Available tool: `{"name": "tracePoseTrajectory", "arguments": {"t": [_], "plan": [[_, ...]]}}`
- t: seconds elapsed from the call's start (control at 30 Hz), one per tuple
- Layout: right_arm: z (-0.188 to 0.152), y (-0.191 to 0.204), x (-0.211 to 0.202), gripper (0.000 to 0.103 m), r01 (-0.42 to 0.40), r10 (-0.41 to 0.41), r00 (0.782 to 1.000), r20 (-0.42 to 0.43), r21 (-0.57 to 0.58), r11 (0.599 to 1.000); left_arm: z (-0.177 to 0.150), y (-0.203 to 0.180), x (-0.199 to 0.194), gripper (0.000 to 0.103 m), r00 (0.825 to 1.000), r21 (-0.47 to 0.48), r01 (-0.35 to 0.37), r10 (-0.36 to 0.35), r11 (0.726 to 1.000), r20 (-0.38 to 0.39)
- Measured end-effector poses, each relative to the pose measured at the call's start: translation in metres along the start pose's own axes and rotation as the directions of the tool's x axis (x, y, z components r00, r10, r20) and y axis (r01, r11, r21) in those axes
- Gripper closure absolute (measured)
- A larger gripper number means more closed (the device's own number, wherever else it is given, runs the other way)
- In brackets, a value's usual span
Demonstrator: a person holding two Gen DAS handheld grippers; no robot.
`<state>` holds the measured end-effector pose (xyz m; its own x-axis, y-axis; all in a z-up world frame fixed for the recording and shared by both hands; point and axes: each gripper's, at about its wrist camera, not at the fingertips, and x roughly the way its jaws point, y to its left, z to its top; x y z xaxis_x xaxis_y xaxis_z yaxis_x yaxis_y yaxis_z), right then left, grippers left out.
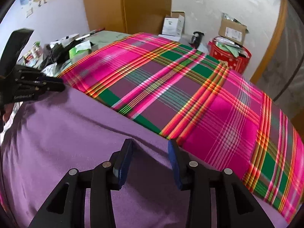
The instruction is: Fold clothes
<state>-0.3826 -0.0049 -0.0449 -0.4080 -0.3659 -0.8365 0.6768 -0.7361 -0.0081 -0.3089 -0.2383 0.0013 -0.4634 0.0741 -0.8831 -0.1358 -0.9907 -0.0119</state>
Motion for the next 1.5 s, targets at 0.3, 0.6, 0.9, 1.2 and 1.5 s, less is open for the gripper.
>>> {"name": "tracePoseTrajectory", "arguments": {"t": [0.3,0.6,0.9,1.2,1.5], "plan": [[-0.001,0.004,0.004,0.045,-0.049,0.050,0.998,0.037,-0.038,0.998,-0.008,0.002,0.000,0.078,0.994,0.118,0.090,-0.097,0.989,0.051],[-0.004,0.002,0.003,0.044,-0.054,0.057,0.997,0.051,-0.061,0.997,-0.015,0.006,-0.002,0.076,0.988,0.167,0.110,-0.125,0.980,0.085],[-0.007,0.001,0.002,0.043,-0.054,0.059,0.995,0.078,-0.059,0.997,-0.027,-0.003,-0.008,0.055,0.983,0.253,0.142,-0.167,0.957,0.081],[-0.007,0.002,0.003,0.043,-0.053,0.057,0.995,0.082,-0.058,0.997,-0.020,0.005,0.000,0.035,0.988,0.210,0.104,-0.125,0.972,0.090],[-0.007,0.002,0.003,0.043,-0.051,0.056,0.995,0.082,-0.058,0.997,-0.021,0.003,-0.003,0.051,0.984,0.223,0.134,-0.157,0.966,0.087]]}}
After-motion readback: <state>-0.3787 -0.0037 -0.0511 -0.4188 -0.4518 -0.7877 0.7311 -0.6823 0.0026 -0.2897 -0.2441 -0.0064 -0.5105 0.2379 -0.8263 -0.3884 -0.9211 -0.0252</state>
